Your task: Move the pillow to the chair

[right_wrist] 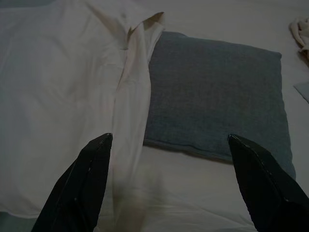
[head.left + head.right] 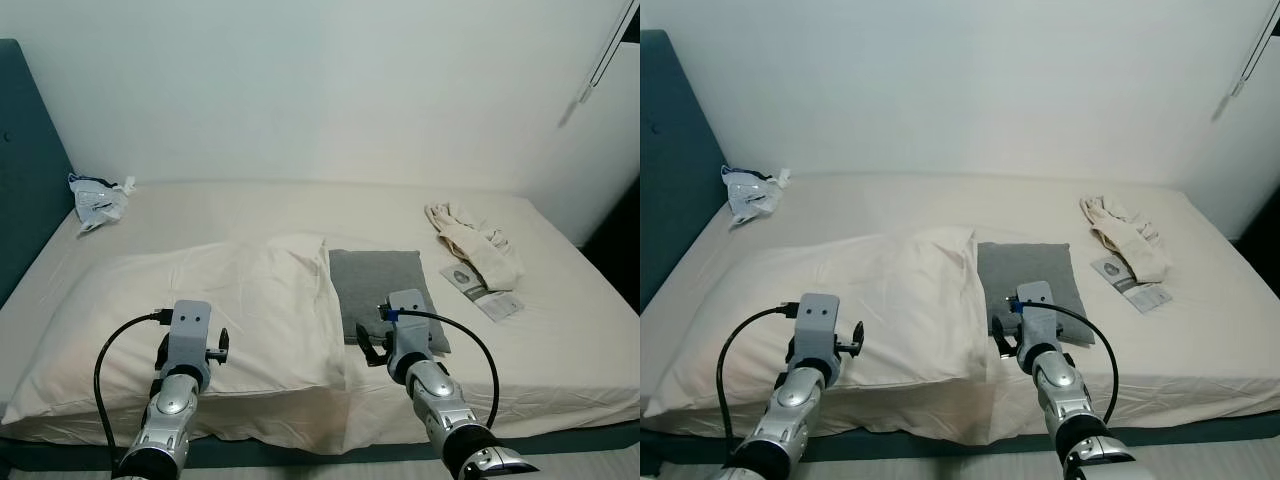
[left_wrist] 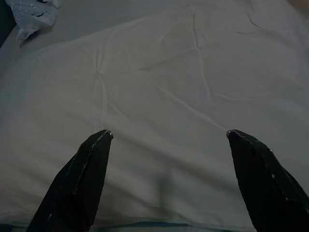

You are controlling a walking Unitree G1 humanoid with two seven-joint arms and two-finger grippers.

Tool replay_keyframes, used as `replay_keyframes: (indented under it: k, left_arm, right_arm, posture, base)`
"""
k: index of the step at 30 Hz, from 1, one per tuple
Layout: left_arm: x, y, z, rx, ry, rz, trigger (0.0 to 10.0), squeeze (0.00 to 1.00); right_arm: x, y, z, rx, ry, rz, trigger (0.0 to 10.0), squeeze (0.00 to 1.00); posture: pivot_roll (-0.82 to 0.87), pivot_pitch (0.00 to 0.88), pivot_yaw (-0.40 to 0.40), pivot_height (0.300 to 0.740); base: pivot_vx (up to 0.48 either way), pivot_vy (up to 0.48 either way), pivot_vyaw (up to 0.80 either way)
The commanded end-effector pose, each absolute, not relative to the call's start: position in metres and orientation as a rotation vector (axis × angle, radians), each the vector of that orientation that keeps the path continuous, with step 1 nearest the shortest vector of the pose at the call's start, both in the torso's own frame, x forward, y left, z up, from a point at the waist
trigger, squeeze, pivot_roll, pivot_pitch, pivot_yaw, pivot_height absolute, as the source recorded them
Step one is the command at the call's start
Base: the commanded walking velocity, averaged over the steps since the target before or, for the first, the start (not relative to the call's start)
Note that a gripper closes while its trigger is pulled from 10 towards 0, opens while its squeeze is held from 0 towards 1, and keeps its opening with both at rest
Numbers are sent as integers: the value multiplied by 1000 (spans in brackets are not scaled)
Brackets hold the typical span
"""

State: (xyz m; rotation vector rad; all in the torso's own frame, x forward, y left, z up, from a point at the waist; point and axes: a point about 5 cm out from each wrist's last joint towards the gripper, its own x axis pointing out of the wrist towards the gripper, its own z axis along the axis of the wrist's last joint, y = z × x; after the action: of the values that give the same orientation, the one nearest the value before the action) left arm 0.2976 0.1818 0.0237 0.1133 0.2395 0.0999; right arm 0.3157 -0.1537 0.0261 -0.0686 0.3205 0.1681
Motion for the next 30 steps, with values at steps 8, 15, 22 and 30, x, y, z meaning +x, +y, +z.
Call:
replay_keyframes:
  k: [8, 15, 22, 30]
  left_arm:
    - [297, 181, 22, 96, 250, 103, 10000, 0]
    - [298, 182, 23, 91, 245, 105, 10000, 0]
    - [299, 181, 24, 89, 243, 101, 10000, 0]
    - [299, 179, 25, 82, 235, 87, 10000, 0]
  right_arm:
    - [316, -155, 25, -65, 329, 155, 10000, 0]
    - [316, -157, 26, -67, 329, 150, 10000, 0]
    - [315, -159, 25, -68, 331, 143, 10000, 0]
    - [313, -160, 23, -65, 334, 136, 10000, 0]
  posture:
    - [-29, 21, -75, 740]
    - [-33, 21, -74, 740]
    - [-35, 24, -70, 740]
    - [-34, 28, -66, 740]
  base:
    - [0, 0, 0]
    - [0, 0, 0]
    - [0, 0, 0]
    - [0, 0, 0]
